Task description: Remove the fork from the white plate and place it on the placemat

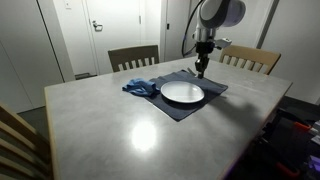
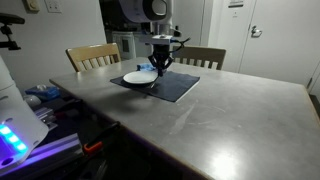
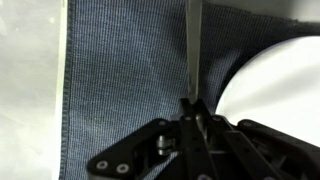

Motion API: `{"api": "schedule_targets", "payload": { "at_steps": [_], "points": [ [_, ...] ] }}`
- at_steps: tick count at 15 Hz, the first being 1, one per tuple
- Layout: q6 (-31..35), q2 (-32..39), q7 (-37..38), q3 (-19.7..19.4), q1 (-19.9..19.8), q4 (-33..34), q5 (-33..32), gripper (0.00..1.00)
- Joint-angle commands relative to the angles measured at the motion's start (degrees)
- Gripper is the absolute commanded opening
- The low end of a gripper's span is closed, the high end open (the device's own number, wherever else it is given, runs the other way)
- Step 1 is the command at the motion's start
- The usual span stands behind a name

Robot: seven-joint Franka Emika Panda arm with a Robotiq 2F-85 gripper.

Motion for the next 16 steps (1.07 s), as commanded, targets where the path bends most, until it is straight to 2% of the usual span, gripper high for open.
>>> {"api": "schedule_targets", "payload": {
  "at_steps": [1, 7, 16],
  "points": [
    [-2.7, 1.6, -0.2, 0.3, -1.3, 3.4, 1.5, 0.02],
    [-6.1, 5.4, 2.2, 0.8, -2.4, 7.2, 7.9, 0.02],
    [-5.7, 8.8, 12.5, -2.0, -0.7, 8.4, 5.5, 0.02]
  ]
}}
